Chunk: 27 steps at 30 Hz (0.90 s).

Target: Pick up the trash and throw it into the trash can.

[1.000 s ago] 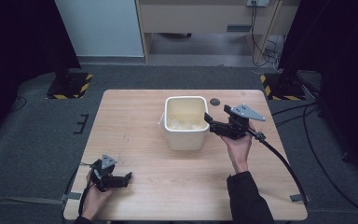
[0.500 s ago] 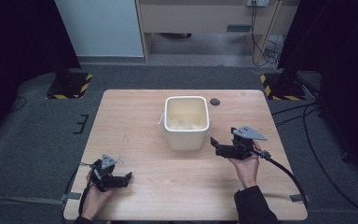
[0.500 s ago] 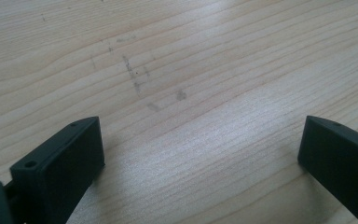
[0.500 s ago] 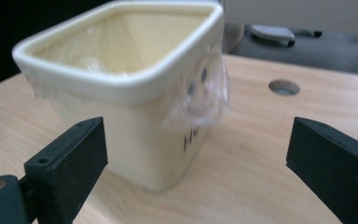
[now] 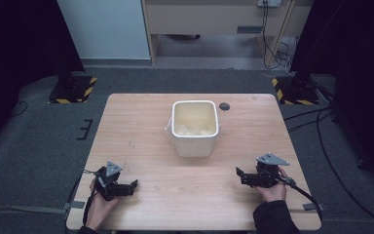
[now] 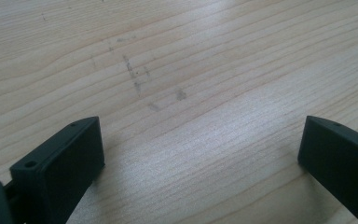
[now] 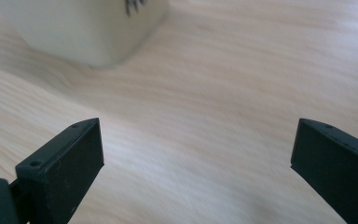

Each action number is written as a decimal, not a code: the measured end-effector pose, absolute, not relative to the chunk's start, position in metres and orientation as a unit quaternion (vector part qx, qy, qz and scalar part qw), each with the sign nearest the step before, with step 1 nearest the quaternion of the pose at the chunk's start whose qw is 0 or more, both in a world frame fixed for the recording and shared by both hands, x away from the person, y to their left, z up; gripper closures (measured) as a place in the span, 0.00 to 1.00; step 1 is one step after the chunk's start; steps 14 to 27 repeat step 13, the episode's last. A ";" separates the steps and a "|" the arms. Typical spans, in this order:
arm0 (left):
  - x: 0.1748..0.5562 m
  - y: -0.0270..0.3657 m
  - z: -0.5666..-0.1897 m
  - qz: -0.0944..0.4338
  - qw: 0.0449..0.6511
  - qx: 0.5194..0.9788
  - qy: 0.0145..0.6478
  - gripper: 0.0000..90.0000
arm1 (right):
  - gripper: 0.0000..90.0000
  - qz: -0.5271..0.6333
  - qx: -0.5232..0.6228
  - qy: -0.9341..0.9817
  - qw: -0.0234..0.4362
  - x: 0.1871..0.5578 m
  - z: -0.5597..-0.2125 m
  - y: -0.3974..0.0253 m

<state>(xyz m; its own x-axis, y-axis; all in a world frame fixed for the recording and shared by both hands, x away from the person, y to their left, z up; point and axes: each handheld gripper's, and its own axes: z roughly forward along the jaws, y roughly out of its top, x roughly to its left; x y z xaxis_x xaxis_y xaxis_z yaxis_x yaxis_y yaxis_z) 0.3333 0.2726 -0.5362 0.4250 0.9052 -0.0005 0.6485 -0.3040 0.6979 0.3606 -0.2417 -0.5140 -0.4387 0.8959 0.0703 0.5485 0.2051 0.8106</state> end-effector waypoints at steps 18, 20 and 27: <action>0.333 0.273 -0.536 0.202 0.318 0.782 0.497 0.00 | 0.02 0.354 0.521 0.742 0.230 0.360 -0.531 -0.267; 0.333 0.273 -0.536 0.202 0.318 0.782 0.497 0.00 | 0.02 0.354 0.521 0.742 0.230 0.360 -0.531 -0.267; 0.333 0.273 -0.536 0.202 0.318 0.782 0.497 0.00 | 0.02 0.354 0.521 0.742 0.230 0.360 -0.531 -0.267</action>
